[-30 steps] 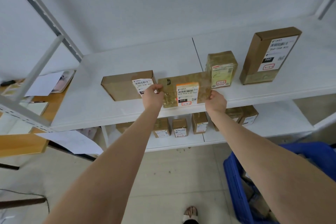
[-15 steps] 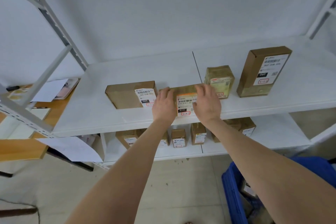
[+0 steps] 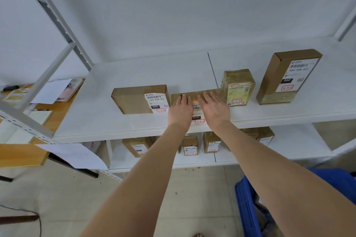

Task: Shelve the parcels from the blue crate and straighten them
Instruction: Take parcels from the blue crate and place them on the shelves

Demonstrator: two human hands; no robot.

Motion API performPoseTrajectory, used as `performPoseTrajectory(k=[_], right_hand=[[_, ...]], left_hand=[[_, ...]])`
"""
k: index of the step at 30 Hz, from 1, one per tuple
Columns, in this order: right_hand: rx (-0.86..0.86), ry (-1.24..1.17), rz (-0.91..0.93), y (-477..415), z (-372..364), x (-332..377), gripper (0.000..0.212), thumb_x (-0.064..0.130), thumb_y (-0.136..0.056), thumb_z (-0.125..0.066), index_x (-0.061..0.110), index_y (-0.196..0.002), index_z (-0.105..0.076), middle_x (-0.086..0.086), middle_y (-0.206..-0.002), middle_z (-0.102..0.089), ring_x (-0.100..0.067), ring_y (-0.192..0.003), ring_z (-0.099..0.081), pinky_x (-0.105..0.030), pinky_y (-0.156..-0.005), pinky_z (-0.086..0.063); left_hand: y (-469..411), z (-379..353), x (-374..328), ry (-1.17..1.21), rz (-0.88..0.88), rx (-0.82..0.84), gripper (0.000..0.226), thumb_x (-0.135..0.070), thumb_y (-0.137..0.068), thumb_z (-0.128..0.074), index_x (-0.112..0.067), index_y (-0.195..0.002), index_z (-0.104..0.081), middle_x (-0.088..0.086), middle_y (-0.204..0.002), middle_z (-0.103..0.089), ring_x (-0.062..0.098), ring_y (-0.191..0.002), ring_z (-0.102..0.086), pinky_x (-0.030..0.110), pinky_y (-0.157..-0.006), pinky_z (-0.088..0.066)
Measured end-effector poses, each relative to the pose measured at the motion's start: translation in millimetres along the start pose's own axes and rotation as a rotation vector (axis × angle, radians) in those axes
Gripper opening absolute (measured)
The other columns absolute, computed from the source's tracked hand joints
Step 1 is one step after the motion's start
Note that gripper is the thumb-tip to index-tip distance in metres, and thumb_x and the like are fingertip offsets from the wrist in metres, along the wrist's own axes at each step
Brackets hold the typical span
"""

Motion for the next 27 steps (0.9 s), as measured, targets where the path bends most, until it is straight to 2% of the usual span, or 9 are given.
performPoseTrajectory(k=[12,18,27], right_hand=[[-0.051,-0.041,-0.026,-15.4,-0.7,-1.0,0.057,0.005,-0.097,-0.049,0.013,-0.15,-0.03,-0.012,-0.156,-0.029,-0.031,-0.144,-0.026,-0.037,-0.117,-0.022],[-0.034,-0.021,-0.032,-27.0,-4.0,-3.0,0.06,0.008,-0.097,-0.05,0.016,-0.152,-0.025,-0.009,-0.158,-0.024,-0.028,-0.146,-0.022,-0.036,-0.118,-0.019],[-0.039,-0.031,-0.036,-38.9,-7.2,-5.1,0.06,0.008,-0.097,-0.051,0.015,-0.151,-0.027,-0.009,-0.158,-0.026,-0.028,-0.146,-0.023,-0.036,-0.118,-0.019]], left_hand=[[-15.5,6.5,4.9,-0.013,-0.026,-0.006,0.066,-0.006,-0.094,-0.053,-0.005,-0.149,-0.017,0.012,-0.156,-0.019,0.024,-0.145,-0.019,0.034,-0.106,-0.037],[-27.6,4.4,8.5,-0.025,-0.024,0.012,0.073,-0.006,-0.09,-0.058,-0.006,-0.149,-0.016,0.011,-0.157,-0.017,0.023,-0.145,-0.018,0.034,-0.105,-0.038],[-42.1,-1.5,13.7,-0.025,-0.012,0.029,0.074,-0.006,-0.087,-0.062,-0.007,-0.148,-0.019,0.01,-0.154,-0.023,0.023,-0.143,-0.022,0.035,-0.104,-0.041]])
Point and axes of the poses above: each hand's wrist, its own y-axis away from the middle knuckle, its own z-axis out of the back of the hand, x = y × z, the point moved 8 cm from there along -y, towards the middle knuckle
